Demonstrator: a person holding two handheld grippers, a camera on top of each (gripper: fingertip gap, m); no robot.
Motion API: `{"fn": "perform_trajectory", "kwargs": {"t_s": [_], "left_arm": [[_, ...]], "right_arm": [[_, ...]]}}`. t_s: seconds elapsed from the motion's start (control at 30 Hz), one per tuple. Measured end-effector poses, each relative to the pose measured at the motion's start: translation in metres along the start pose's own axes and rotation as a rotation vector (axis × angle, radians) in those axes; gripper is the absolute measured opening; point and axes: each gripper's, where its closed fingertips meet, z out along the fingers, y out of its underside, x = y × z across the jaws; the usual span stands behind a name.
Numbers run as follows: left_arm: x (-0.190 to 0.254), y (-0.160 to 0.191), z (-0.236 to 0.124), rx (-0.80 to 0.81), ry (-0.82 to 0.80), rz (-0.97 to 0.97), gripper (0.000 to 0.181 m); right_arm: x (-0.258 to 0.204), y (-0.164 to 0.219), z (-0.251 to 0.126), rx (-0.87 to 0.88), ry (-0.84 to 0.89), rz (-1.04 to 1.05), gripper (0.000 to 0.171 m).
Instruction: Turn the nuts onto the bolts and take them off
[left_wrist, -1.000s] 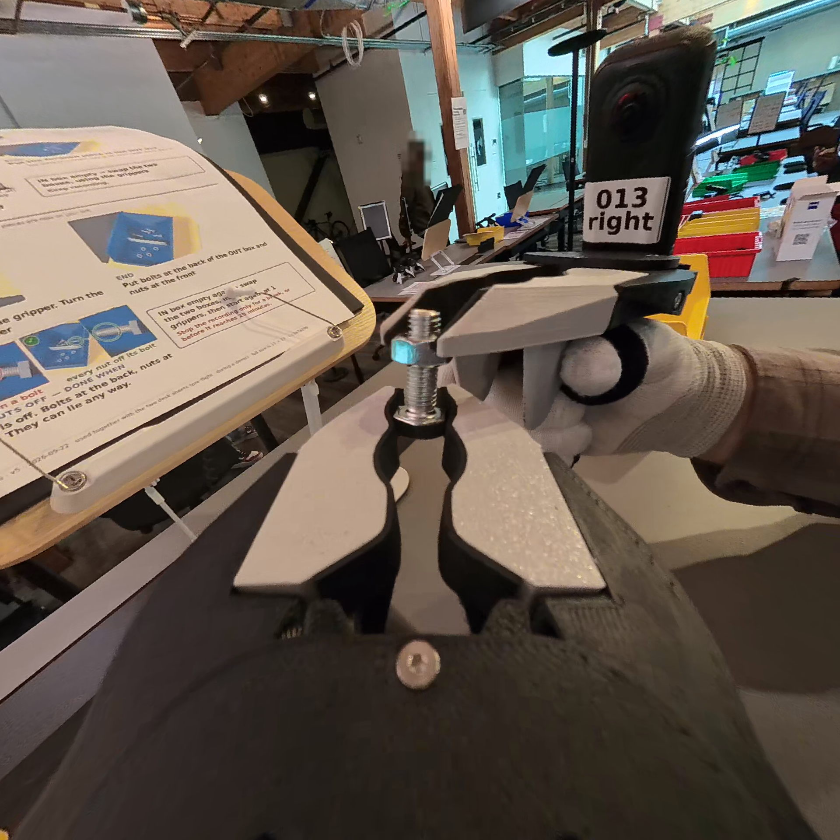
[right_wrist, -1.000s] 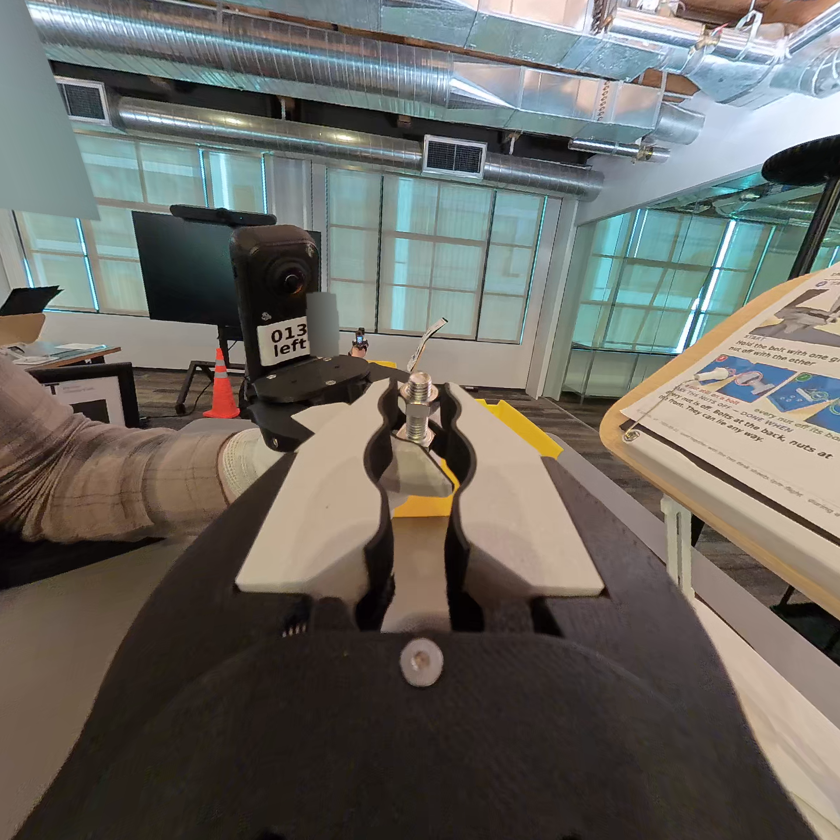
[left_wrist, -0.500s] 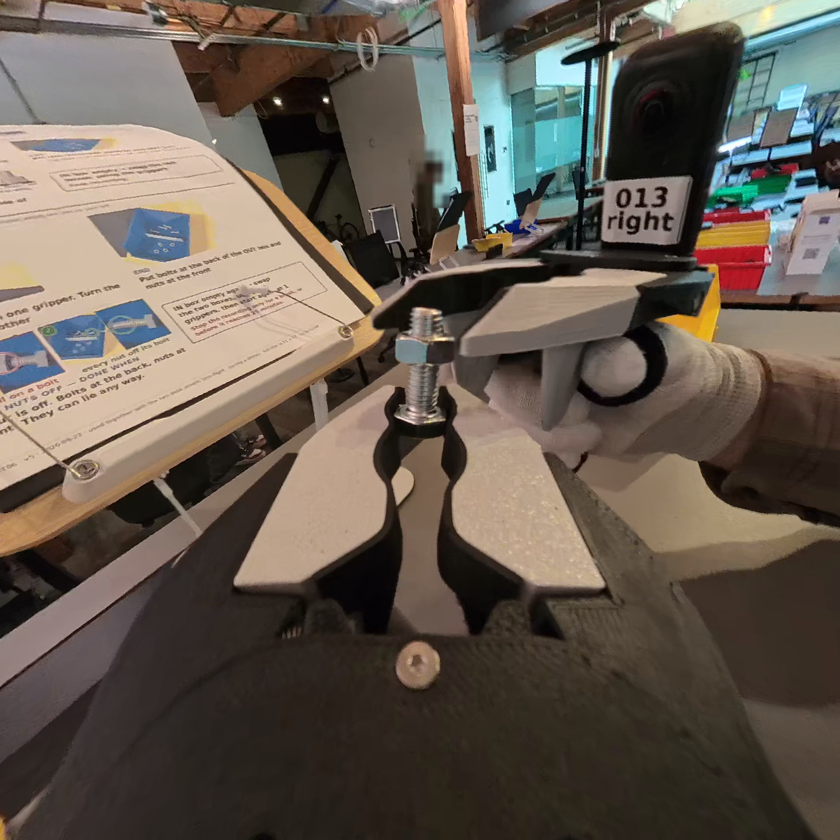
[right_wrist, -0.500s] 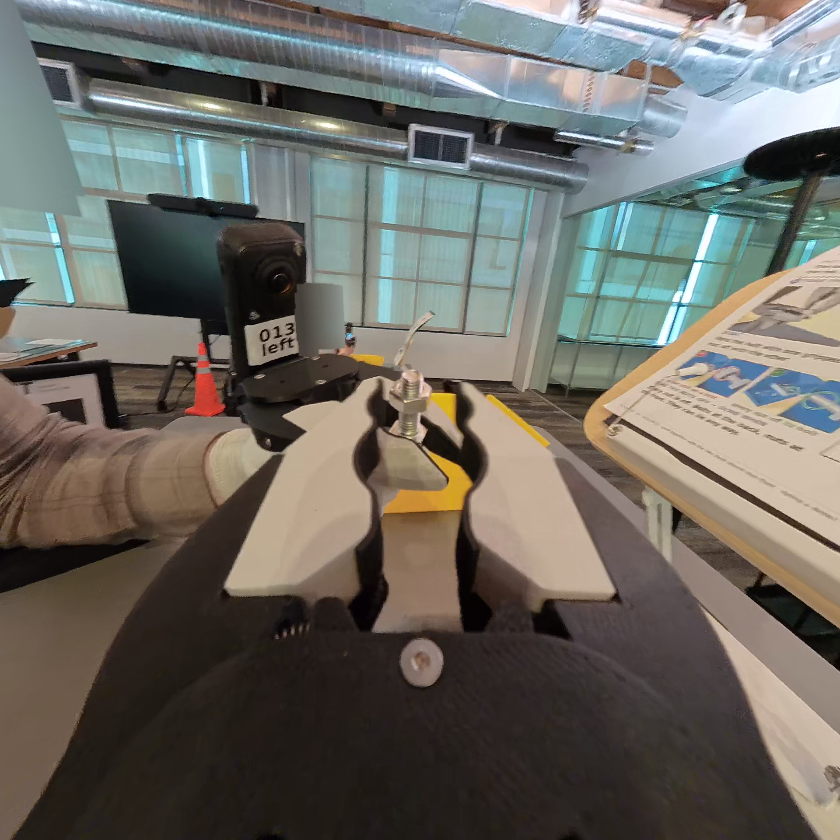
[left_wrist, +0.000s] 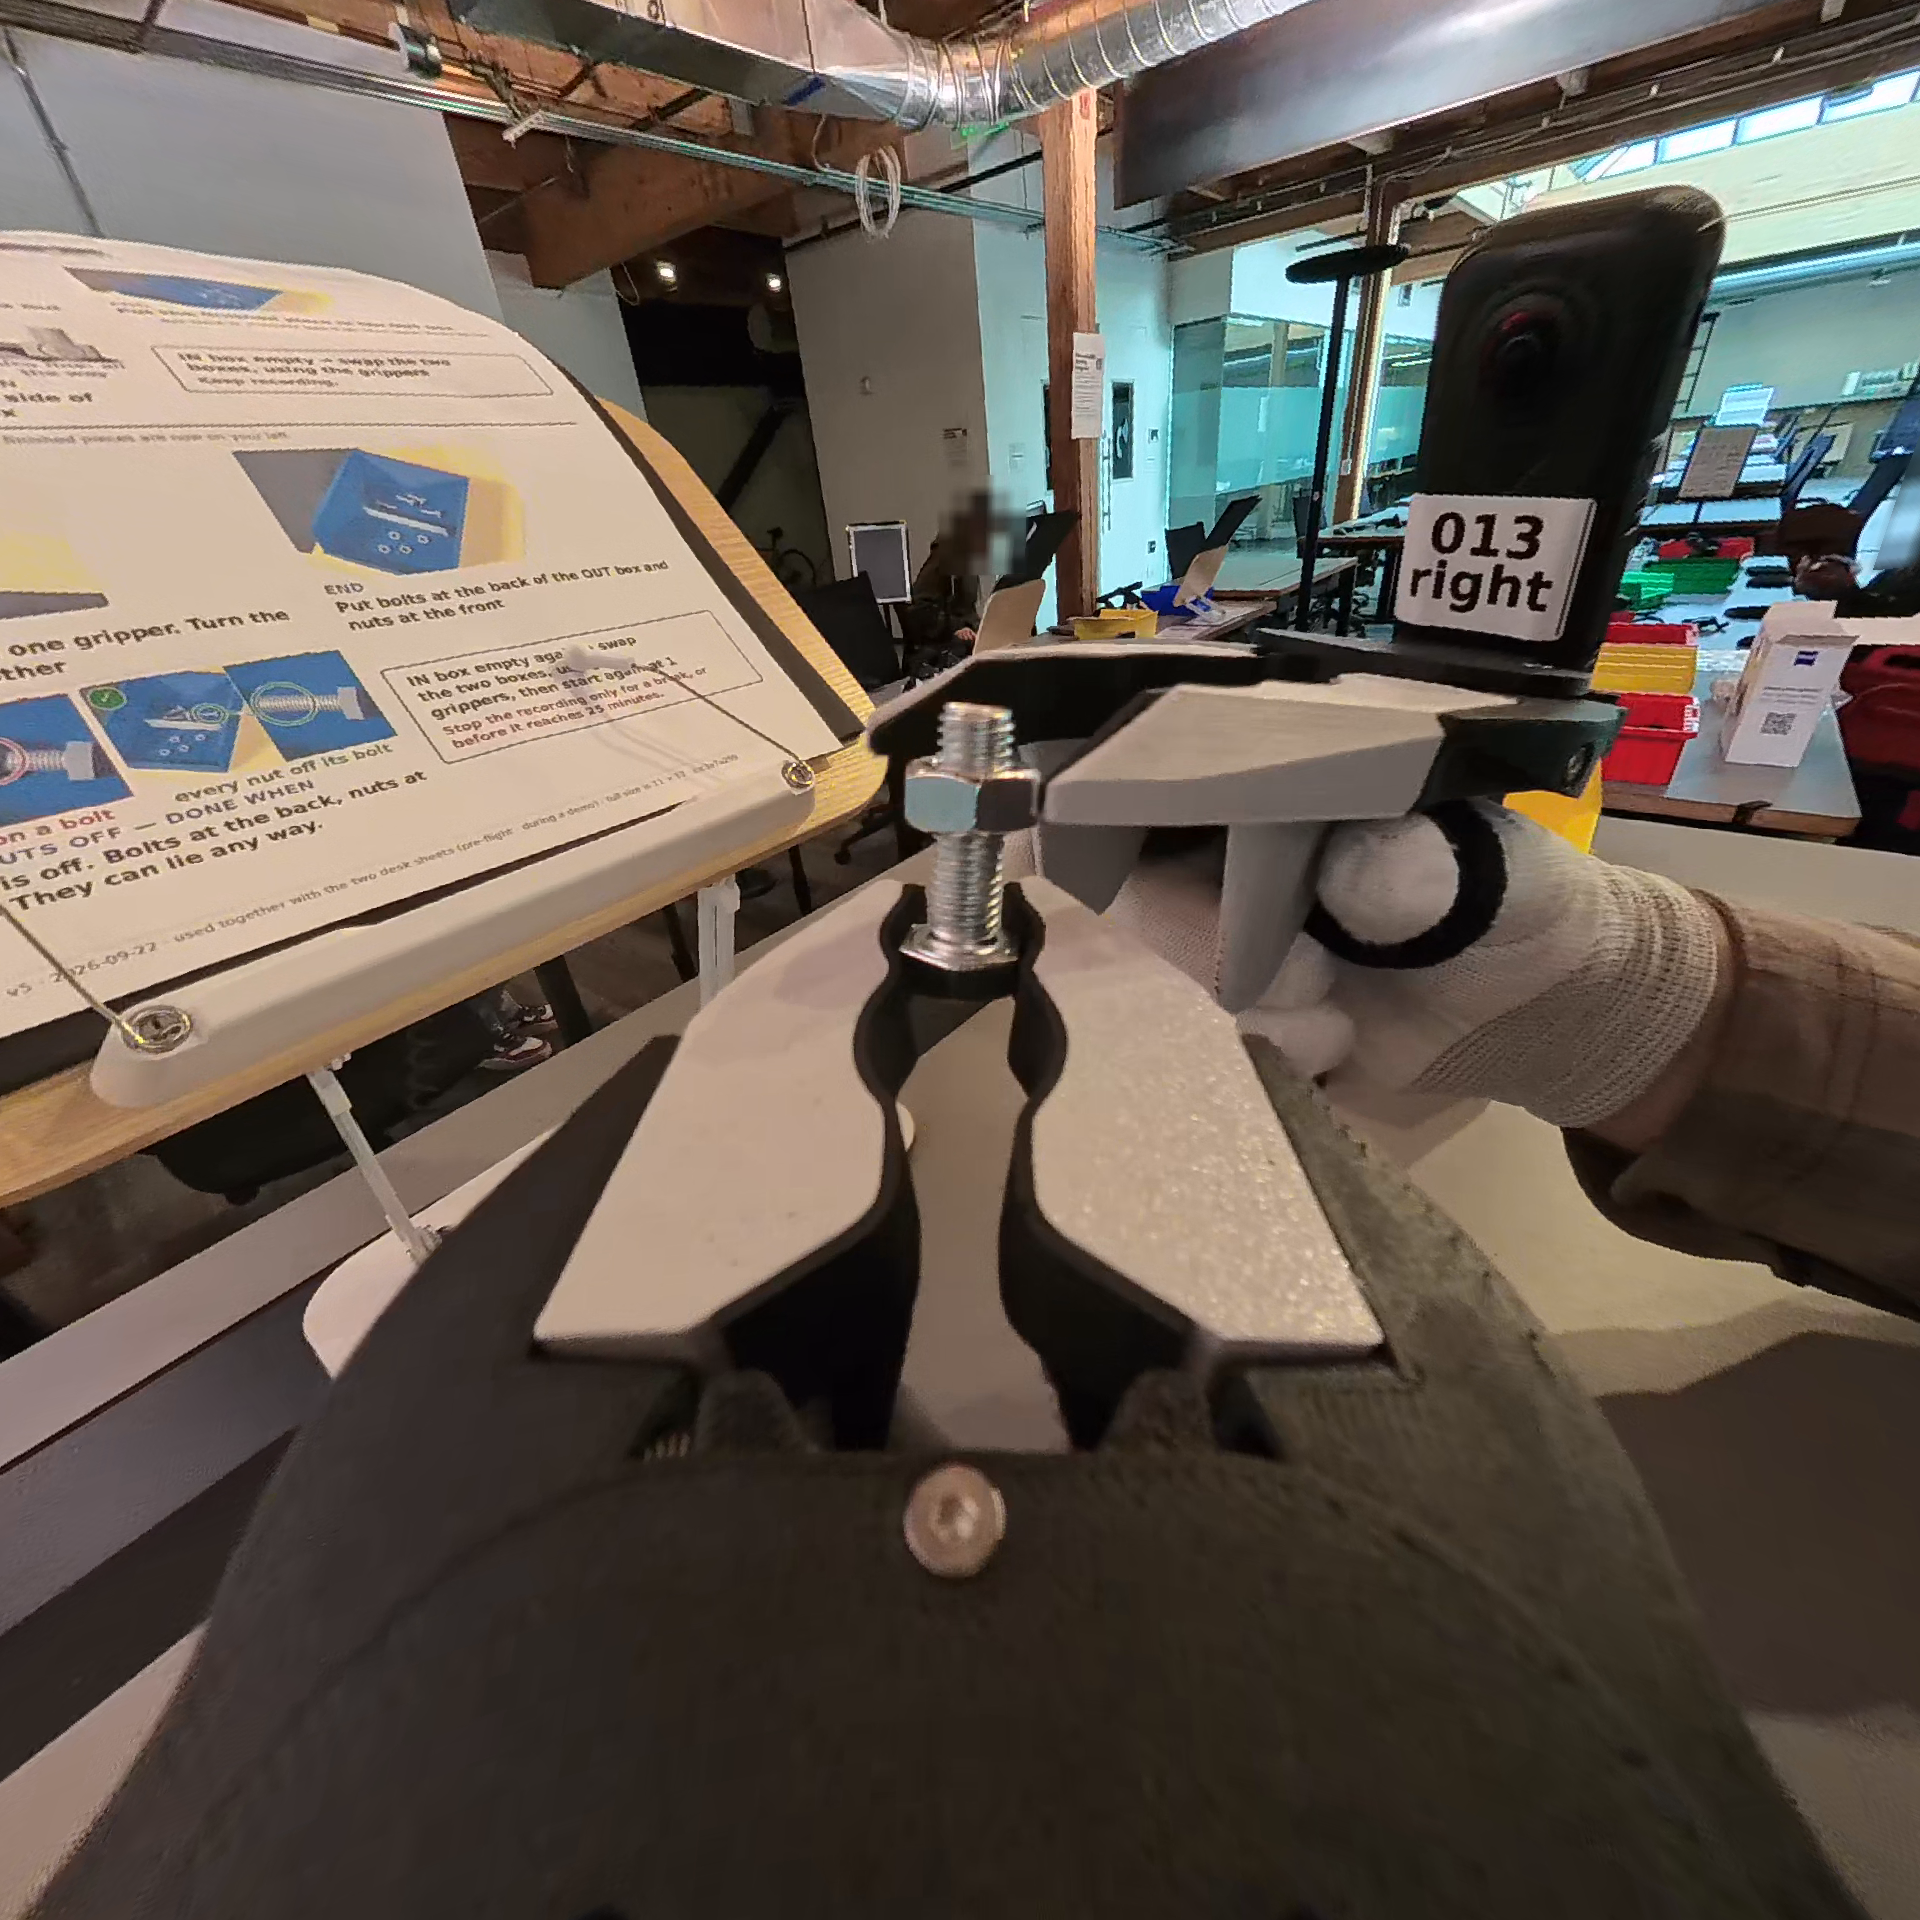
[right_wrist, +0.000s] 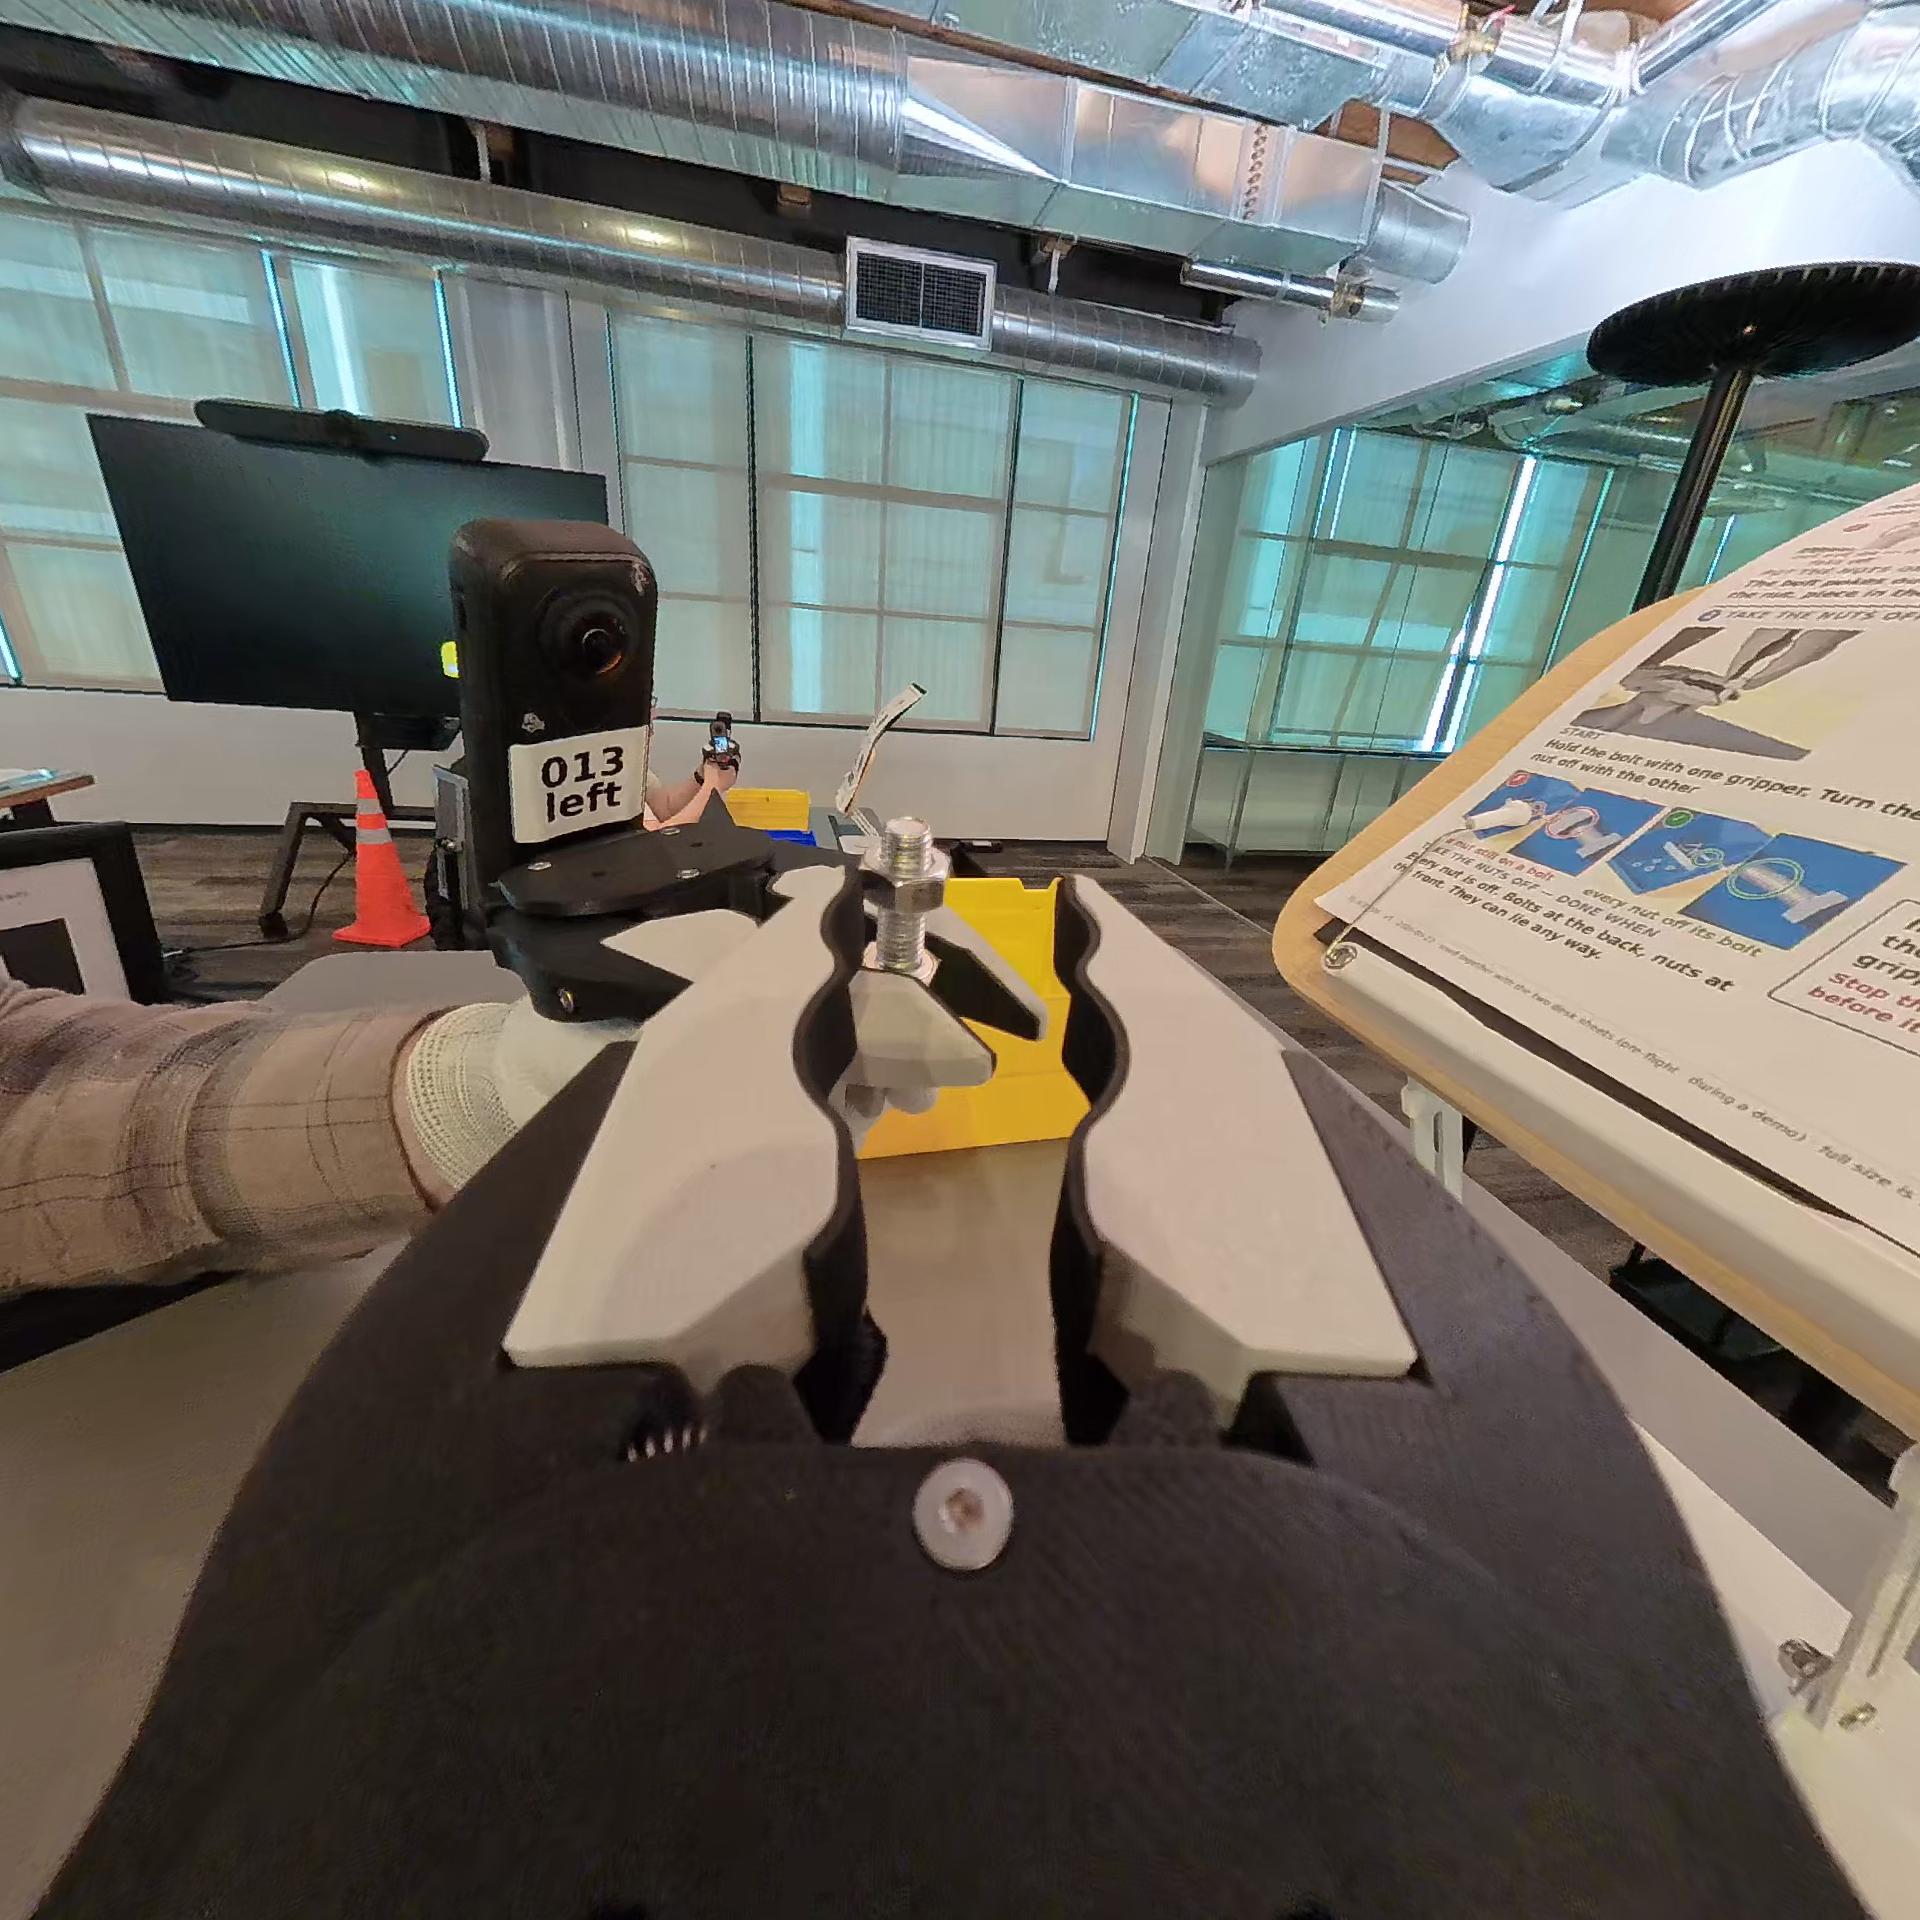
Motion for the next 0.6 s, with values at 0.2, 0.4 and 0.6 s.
{"fn": "perform_trajectory", "kwargs": {"t_s": [0.2, 0.4, 0.6], "left_arm": [[0.000, -0.006, 0.000, 0.060, 0.018, -0.117, 0.014], [0.002, -0.004, 0.002, 0.095, 0.066, -0.257, 0.014], [0.006, -0.004, 0.003, 0.099, 0.069, -0.254, 0.014]], "right_arm": [[-0.004, -0.003, 0.003, -0.017, -0.004, -0.005, 0.034], [-0.007, 0.000, 0.011, -0.116, 0.029, -0.004, 0.027], [-0.005, 0.001, 0.012, -0.159, 0.058, 0.012, 0.024]]}}
